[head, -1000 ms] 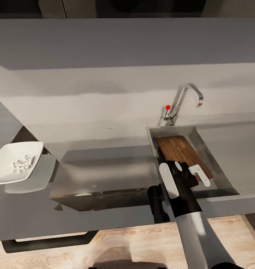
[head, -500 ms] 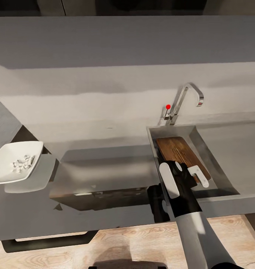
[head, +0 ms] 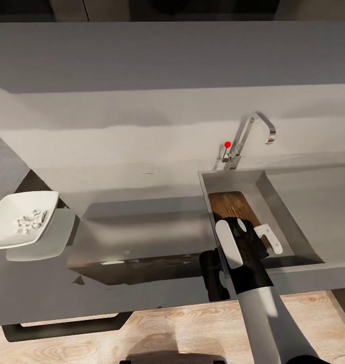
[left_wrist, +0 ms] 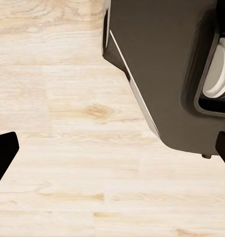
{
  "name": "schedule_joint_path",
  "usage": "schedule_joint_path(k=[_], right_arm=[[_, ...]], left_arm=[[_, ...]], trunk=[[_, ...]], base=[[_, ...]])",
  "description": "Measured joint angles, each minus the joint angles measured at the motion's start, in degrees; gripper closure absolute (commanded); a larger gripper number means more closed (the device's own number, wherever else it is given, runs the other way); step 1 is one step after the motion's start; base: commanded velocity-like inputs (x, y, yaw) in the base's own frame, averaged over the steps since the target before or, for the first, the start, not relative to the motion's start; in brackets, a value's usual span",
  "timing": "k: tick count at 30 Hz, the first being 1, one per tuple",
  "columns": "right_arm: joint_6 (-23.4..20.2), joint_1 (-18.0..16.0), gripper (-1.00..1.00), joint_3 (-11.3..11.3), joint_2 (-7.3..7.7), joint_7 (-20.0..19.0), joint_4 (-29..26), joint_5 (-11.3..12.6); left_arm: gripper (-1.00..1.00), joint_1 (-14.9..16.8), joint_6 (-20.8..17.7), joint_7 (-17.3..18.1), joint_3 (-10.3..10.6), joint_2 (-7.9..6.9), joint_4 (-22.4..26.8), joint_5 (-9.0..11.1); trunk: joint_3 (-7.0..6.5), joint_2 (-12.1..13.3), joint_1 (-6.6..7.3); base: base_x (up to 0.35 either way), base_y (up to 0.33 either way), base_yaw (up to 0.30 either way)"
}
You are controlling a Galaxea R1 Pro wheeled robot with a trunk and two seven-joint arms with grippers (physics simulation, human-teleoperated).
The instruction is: In the kitchen, take the Vidalia onion out of the sink, dice it on the chopping board with the paring knife, put the diced onion into the bowl on the countertop, then place both the paring knife and the chopping board into the sink.
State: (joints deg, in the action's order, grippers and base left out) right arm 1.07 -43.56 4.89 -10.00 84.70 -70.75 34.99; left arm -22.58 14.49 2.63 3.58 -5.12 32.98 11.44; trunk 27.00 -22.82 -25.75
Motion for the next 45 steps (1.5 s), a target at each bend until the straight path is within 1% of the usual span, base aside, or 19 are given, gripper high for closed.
schedule_joint_path(k=[4, 7, 9, 11, 13, 14, 16, 20, 23, 24, 25, 26, 28, 30, 31, 32, 35, 38, 45], right_arm=[[-0.02, 0.00, -1.00, 0.20, 0.00, 0.18, -0.93, -0.17], [-0.28, 0.00, -1.00, 1.20, 0.00, 0.27, -5.40, -0.79], [-1.22, 0.00, -1.00, 5.05, 0.00, 1.24, -9.94, -2.57], [-3.56, 0.01, -1.00, 10.50, 0.00, 4.70, -13.48, -5.00], [-5.15, 0.01, -1.00, 14.50, 0.00, 5.03, -16.29, -6.46], [-5.58, 0.01, -1.00, 15.39, 0.00, 5.02, -17.06, -6.65], [-7.11, 0.01, -1.00, 16.98, 0.00, 5.00, -17.90, -6.83], [-11.29, 0.02, -1.00, 23.44, 0.00, 4.98, -18.42, -6.69], [-12.16, 0.02, -1.00, 29.79, 0.00, 4.96, -18.58, -6.57], [-12.46, 0.03, -1.00, 32.86, 0.00, 4.96, -19.07, -6.36], [-12.73, 0.03, -1.00, 35.60, 0.01, 4.88, -19.78, -5.56], [-12.83, 0.03, -1.00, 36.95, 0.00, 3.70, -20.19, -4.46], [-12.95, 0.03, -1.00, 38.39, 2.49, 1.19, -20.80, -0.87], [-13.05, 0.03, -1.00, 39.10, 5.95, -3.51, -21.16, 4.14], [-13.09, 0.03, -1.00, 39.27, 8.47, -7.16, -21.23, 6.38], [-13.06, 0.04, -1.00, 39.31, 11.12, -11.18, -21.25, 8.03], [-13.01, 0.04, -1.00, 39.38, 15.89, -18.37, -21.29, 10.92], [-12.90, 0.04, -1.00, 39.40, 17.93, -20.53, -21.36, 11.86], [-12.86, 0.04, -1.00, 39.46, 18.47, -21.22, -22.31, 12.09]], left_arm=[[-1.00, 0.02, 0.00, 0.00, 0.00, 0.00, 0.00, 0.00], [-1.00, 0.02, 0.00, -0.01, 0.00, 0.00, 0.00, 0.00], [-1.00, -0.02, 0.00, 0.01, 0.00, 0.00, 0.00, 0.00], [-1.00, -0.02, 0.00, -0.01, 0.00, 0.00, 0.00, 0.00], [-1.00, 0.01, 0.00, -0.01, 0.00, 0.00, 0.00, 0.00], [-1.00, 0.01, 0.00, -0.02, 0.00, 0.00, 0.00, 0.00], [-1.00, 0.02, 0.00, -0.02, 0.00, 0.00, 0.00, 0.00], [-1.00, 0.02, 0.00, -0.01, 0.00, 0.00, -0.04, 0.07], [-1.00, 0.00, 0.00, -0.01, 0.00, 0.00, -0.27, 0.02], [-1.00, 0.00, 0.00, -0.01, 0.00, 0.00, -0.31, 0.01], [-1.00, 0.00, 0.00, 0.00, -0.02, 0.00, -0.33, 0.00], [-1.00, 0.01, 0.00, -0.01, 0.01, 0.00, -0.34, 0.00], [-1.00, 0.00, 0.00, -0.01, 0.00, 0.00, -0.35, 0.00], [-1.00, 0.01, 0.00, -0.02, 0.00, 0.00, -0.35, 0.00], [-1.00, 0.00, 0.00, -0.02, -0.03, 0.00, -0.35, 0.01], [-1.00, 0.01, 0.00, -0.02, 0.00, 0.00, -0.35, 0.04], [-1.00, 0.02, 0.00, -0.03, 0.00, 0.00, -0.38, 0.07], [-1.00, 0.02, 0.00, -0.03, 0.00, 0.00, -0.43, 0.08], [-1.00, 0.00, 0.00, -0.03, 0.00, -0.01, -0.44, 0.09]], trunk=[[0.00, 0.00, 0.00], [0.00, -0.01, 0.00], [0.00, -0.01, 0.01], [0.00, -0.01, 0.01], [0.00, -0.01, 0.01], [0.00, 0.00, 0.00], [0.00, 0.00, 0.00], [0.00, 0.00, 0.00], [0.00, 0.00, 0.00], [0.00, 0.00, 0.00], [0.00, 0.00, 0.00], [0.00, 0.00, -0.01], [0.00, 0.01, -0.01], [0.00, 0.01, -0.01], [0.00, 0.01, -0.01], [0.00, 0.00, -0.02], [0.00, 0.00, -0.01], [-0.01, 0.01, -0.02], [-0.01, 0.01, -0.04]], base=[[0.000, 0.000, 0.000], [0.000, 0.000, 0.000], [0.000, 0.000, 0.000], [0.000, 0.000, 0.000], [0.000, 0.000, 0.000], [0.000, 0.000, 0.000], [0.000, 0.000, 0.000], [0.000, 0.000, 0.000], [-0.015, 0.000, 0.000], [-0.066, 0.000, 0.000], [-0.076, 0.000, 0.000], [-0.083, 0.000, 0.000], [-0.089, 0.000, 0.000], [-0.092, 0.000, 0.000], [-0.093, 0.000, 0.000], [-0.094, 0.000, 0.000], [-0.098, 0.000, 0.000], [-0.197, 0.000, 0.000], [-0.324, 0.000, 0.000]])
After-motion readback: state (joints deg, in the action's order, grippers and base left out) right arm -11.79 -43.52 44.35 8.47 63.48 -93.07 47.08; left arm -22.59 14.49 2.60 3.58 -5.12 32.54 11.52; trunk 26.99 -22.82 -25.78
